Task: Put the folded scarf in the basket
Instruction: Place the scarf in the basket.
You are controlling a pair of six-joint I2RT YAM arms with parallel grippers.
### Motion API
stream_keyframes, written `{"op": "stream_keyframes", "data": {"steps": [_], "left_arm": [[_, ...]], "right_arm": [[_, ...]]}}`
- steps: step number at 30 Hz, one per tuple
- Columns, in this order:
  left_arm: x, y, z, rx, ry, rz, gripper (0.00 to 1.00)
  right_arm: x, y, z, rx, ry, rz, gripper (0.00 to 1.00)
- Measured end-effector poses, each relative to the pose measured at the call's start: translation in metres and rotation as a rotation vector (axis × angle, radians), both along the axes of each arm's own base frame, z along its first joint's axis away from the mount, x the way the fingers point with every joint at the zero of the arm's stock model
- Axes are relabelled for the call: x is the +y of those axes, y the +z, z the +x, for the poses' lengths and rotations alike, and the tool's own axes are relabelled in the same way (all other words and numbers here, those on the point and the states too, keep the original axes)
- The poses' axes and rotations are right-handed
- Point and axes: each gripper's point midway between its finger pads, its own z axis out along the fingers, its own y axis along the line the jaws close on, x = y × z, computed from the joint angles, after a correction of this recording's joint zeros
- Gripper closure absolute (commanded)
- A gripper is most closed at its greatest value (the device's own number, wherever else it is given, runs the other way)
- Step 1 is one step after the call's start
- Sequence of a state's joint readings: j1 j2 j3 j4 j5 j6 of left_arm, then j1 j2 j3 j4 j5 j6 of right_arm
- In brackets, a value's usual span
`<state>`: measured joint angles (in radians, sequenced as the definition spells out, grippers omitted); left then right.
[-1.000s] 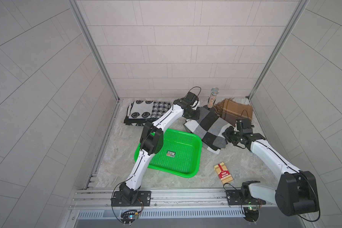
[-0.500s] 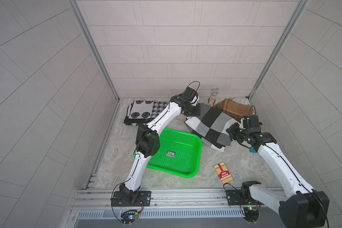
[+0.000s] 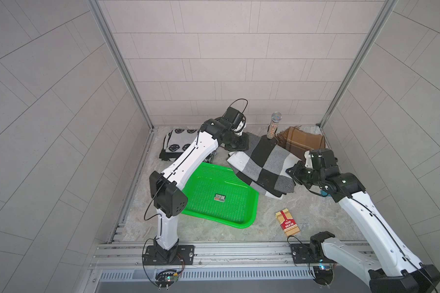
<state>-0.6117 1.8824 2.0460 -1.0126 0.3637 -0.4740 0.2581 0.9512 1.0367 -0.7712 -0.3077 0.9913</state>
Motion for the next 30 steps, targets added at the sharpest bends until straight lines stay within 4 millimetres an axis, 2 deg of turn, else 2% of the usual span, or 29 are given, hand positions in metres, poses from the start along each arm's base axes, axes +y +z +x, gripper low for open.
{"op": "stream_keyframes", "data": {"steps": [4,7,11,18,23,30], "left_arm": [[0.035,0.0,-0.026,0.001,0.042,0.044,1.0],[0.066,-0.004,-0.042,0.007,0.091,0.066,1.0],[0.108,-0.01,-0.055,0.02,0.17,0.086,1.0],[0.164,-0.026,-0.077,0.058,0.286,0.105,1.0],[0.189,-0.046,-0.084,0.105,0.342,0.135,1.0],[0.208,-0.068,-0.085,0.133,0.372,0.194,1.0]], "right_arm": [[0.028,0.01,-0.012,-0.022,0.096,0.008,1.0],[0.056,0.007,-0.025,-0.013,0.187,0.001,1.0],[0.09,0.002,-0.041,-0.007,0.288,-0.014,1.0],[0.129,-0.002,-0.048,-0.023,0.36,-0.011,1.0],[0.155,-0.02,-0.047,0.003,0.408,-0.031,1.0],[0.174,-0.035,-0.042,0.019,0.431,-0.045,1.0]]}}
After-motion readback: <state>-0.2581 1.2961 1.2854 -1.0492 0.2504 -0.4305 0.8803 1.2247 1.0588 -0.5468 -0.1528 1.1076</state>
